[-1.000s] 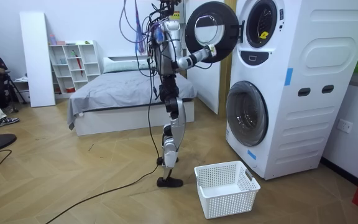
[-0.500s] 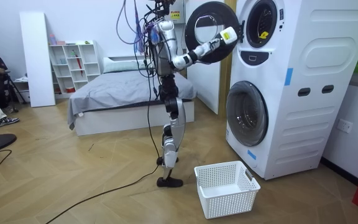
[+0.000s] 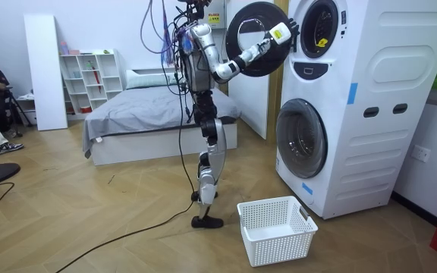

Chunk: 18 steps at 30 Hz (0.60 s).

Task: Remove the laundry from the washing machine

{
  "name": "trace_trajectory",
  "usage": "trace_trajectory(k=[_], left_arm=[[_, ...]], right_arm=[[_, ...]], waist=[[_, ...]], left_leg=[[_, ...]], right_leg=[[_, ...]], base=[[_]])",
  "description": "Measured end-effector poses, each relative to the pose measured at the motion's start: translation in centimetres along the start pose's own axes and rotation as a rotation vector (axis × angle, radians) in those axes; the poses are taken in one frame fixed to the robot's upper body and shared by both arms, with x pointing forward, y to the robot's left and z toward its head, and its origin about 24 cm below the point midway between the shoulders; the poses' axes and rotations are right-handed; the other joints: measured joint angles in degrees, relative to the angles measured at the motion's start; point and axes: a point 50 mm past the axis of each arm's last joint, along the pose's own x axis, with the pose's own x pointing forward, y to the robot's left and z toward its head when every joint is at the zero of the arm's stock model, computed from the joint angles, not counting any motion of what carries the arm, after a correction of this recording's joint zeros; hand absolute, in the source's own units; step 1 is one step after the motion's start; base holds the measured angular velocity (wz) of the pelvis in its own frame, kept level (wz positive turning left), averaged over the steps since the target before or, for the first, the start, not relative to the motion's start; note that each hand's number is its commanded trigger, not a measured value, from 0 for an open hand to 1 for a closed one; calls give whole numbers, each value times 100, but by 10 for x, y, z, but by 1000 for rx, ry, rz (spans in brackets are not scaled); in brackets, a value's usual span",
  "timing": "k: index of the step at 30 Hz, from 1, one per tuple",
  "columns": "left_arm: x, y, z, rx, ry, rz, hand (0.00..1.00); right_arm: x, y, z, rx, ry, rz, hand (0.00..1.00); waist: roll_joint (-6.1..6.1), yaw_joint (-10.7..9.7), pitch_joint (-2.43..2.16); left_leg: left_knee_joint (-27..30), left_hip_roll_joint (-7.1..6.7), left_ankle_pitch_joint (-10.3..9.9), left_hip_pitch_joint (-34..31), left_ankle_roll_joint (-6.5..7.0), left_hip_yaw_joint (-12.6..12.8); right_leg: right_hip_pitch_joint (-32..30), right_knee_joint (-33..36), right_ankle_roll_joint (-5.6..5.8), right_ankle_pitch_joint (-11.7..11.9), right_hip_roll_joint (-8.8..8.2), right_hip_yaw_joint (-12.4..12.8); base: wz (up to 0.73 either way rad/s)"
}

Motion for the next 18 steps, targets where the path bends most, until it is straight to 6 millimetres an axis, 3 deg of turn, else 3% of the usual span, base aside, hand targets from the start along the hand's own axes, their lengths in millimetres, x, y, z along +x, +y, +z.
trace_trajectory(k=[6,18], left_arm=[[0,0,-2,0,28,1,0],[0,1,-3,0,42,-4,0]], right_arm=[[5,-2,4,-9,-20,-8,0],[24,-7,-11,-22,38,-64,0]], waist=[[-44,93,32],[-68,135,25]], left_leg=[[48,0,0,-110,0,-27],[65,-3,1,-96,0,-163]], right_leg=[[-101,0,0,0,1,-20],[-45,-6,0,0,-4,-208]], base=[[2],[6]])
